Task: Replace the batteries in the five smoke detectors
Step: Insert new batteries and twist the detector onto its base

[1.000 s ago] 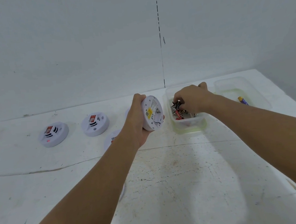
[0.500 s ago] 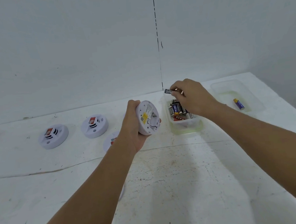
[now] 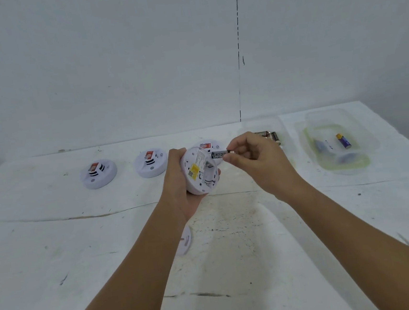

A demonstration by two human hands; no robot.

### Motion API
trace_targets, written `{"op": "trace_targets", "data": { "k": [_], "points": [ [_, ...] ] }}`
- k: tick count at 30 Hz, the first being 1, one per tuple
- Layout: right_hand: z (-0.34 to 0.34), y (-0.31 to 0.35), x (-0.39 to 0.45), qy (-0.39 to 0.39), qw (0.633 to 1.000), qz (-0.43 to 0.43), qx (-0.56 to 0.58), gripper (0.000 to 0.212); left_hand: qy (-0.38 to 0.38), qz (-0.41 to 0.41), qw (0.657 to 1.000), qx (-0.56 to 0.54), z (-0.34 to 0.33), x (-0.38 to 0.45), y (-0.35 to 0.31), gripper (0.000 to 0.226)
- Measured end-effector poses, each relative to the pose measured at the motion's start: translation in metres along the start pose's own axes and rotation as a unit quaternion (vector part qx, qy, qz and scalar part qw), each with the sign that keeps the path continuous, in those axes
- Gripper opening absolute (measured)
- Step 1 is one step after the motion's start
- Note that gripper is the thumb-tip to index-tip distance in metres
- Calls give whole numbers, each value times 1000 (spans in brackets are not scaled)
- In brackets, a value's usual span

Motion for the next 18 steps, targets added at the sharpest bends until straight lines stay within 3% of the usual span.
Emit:
{"op": "trace_targets", "data": {
  "k": [4, 12, 18],
  "points": [
    [-16, 4, -9, 13, 999, -20, 41, 12, -2, 2, 1000, -24, 14, -10, 0, 36],
    [-36, 9, -10, 63, 998, -17, -13, 32, 9, -1, 999, -37, 28, -23, -2, 36],
    [-44, 5, -9, 48, 998, -29, -3, 21, 21, 0, 999, -34, 33, -27, -5, 40]
  ]
}}
Point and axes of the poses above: each hand's wrist, its own x-axis towards the middle knuckle, its own z-axis out of the back of the hand, y = z × x, the point moved 7 cm from there along x, towards the middle knuckle, and after that the axes turned 12 degrees about z, right-handed, at the moved point
